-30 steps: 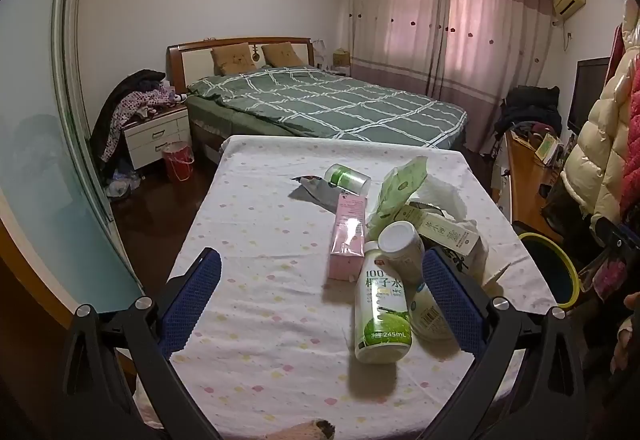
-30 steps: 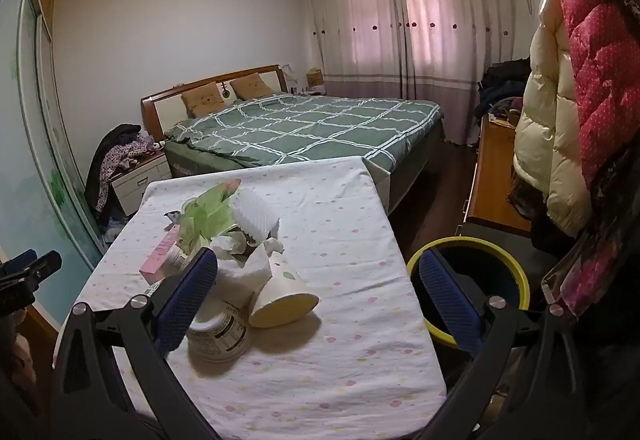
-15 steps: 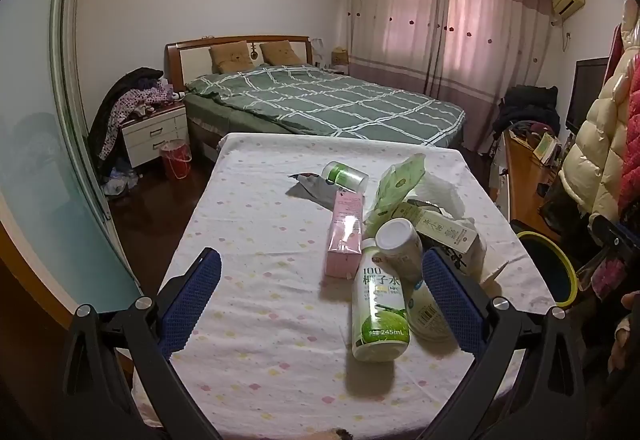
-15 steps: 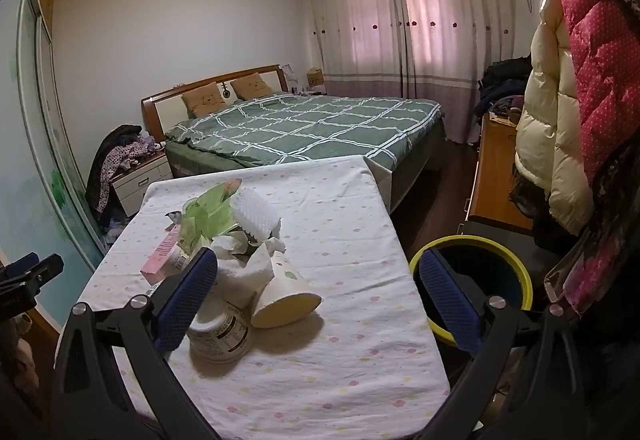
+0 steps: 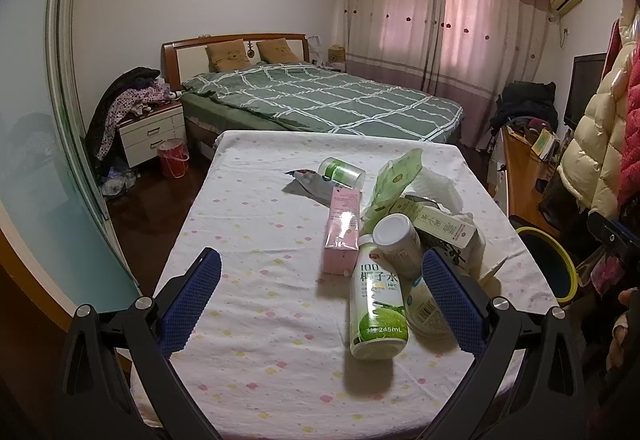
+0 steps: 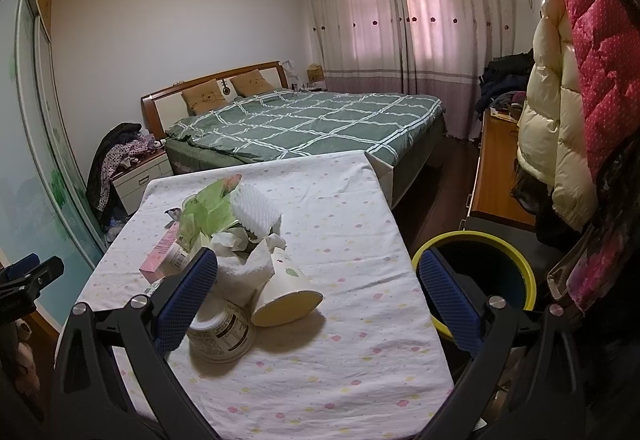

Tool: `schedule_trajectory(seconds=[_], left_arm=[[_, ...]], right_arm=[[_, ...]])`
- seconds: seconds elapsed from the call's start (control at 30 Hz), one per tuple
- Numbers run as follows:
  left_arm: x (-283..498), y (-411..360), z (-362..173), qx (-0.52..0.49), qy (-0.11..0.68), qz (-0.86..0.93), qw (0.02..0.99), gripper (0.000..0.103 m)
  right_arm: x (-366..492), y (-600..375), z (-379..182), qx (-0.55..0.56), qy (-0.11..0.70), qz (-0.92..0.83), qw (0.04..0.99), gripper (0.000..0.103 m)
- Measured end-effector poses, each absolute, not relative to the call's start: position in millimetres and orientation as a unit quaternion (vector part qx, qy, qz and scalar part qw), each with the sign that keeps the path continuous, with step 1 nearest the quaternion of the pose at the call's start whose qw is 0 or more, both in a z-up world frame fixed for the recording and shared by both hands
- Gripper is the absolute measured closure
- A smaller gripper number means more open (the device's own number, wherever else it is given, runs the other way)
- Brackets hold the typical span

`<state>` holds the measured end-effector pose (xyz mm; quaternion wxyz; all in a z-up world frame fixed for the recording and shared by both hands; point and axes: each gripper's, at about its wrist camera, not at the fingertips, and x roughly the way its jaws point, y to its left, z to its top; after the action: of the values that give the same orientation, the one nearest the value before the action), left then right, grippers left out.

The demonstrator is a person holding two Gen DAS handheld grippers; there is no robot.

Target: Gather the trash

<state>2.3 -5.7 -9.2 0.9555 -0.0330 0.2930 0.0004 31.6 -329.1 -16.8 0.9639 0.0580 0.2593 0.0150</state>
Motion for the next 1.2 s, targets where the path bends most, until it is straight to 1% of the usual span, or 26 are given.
schedule_trajectory(seconds=[1.2], left_arm=[[5.2,-11.7,-14.7,-0.030,0.298,-0.004,0.954,0.004]], right_arm=[[34.9,-327.6,-20.9,0.061,0.267,0.018,0.961,0.006]])
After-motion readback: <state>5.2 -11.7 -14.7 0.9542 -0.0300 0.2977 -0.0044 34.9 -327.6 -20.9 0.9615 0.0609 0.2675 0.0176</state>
